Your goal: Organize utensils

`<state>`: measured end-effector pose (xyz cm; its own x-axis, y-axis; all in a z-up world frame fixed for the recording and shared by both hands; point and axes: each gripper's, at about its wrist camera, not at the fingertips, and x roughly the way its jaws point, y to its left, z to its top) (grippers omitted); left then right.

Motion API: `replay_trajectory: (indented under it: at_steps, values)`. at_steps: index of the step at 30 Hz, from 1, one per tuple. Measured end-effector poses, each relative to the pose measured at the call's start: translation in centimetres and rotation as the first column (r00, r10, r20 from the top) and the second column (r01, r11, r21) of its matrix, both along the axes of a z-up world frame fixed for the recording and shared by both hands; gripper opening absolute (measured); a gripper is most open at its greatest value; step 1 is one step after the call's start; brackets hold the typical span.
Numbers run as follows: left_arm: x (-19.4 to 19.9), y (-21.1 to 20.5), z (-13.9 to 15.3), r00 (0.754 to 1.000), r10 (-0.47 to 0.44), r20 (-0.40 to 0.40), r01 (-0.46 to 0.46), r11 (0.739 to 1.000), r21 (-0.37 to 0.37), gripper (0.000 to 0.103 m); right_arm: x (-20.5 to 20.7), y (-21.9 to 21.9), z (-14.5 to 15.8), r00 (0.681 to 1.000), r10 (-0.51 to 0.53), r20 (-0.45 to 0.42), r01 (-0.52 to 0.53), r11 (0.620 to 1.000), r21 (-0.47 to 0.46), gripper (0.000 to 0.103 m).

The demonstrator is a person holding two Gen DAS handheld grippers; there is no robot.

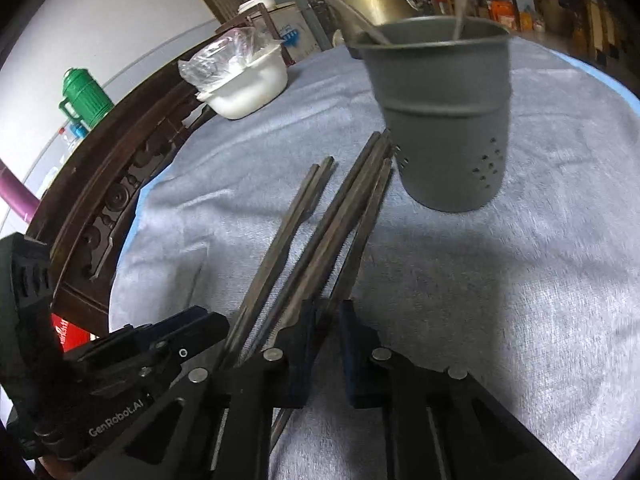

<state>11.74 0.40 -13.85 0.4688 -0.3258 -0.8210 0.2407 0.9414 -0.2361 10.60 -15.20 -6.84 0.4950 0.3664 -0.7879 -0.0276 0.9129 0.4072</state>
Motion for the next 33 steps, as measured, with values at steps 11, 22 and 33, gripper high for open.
replay_trajectory:
  at_steps: [11, 22, 33]
  values:
    - [-1.5, 2.5, -0.2, 0.998, 0.066, -0.023, -0.068, 0.995, -0.067, 0.007, 0.4, 3.4, 0.0, 0.987, 0.150, 0.048, -0.150, 0.989, -0.007, 0.012]
    - [-1.0, 2.2, -0.2, 0.999, 0.040, -0.029, -0.042, 0.998, -0.054, 0.011, -0.6, 0.6, 0.2, 0.998, 0.068, 0.014, -0.067, 0.996, -0.052, 0.008]
    - [2.0, 1.3, -0.4, 0.996, 0.054, -0.067, -0.063, 0.988, -0.143, 0.015, -0.7, -1.2, 0.0, 1.000, 0.021, -0.016, -0.021, 1.000, 0.022, 0.011]
